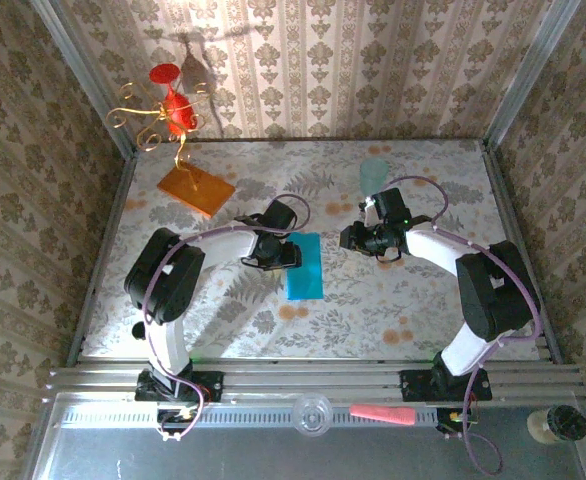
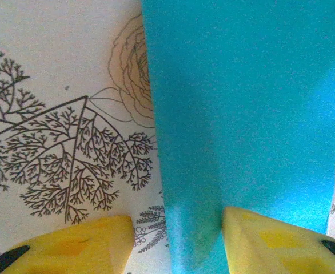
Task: Fold a paper plane with a square sheet of paper (pick it up from the middle)
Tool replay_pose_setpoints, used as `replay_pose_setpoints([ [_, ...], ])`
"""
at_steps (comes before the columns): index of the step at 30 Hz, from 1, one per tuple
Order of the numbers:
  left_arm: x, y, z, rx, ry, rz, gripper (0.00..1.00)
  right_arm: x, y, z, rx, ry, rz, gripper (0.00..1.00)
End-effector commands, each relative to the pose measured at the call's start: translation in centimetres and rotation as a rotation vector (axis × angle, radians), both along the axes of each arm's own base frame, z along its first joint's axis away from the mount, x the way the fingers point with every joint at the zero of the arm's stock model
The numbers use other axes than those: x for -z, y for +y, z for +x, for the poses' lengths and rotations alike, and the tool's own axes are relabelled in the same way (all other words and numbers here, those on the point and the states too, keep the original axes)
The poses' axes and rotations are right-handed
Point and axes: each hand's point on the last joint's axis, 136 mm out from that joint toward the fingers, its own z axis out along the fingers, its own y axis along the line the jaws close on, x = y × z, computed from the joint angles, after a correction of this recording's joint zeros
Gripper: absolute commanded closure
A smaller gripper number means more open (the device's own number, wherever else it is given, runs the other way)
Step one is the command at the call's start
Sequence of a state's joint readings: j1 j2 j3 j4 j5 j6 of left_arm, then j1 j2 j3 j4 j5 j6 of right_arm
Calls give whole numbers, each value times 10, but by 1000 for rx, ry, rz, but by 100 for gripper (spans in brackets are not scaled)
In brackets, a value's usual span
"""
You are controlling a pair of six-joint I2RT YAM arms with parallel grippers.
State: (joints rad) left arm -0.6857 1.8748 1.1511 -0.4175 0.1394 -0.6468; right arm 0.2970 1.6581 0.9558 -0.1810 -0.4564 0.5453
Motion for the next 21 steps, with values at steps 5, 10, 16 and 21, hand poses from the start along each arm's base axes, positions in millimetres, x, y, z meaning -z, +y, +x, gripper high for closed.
replay_pose_setpoints([
  [5,51,17,-25,71,117,108,49,9,6,-2,-29,20,15,69],
  [10,54,19,-24,45,124,122,49,12,6,-3,-33,29,17,69],
  [16,57,20,-24,22,133,131,49,14,8,-4,-37,41,25,69],
  [21,59,19,-26,27,143,126,48,16,9,-4,-38,45,28,69],
])
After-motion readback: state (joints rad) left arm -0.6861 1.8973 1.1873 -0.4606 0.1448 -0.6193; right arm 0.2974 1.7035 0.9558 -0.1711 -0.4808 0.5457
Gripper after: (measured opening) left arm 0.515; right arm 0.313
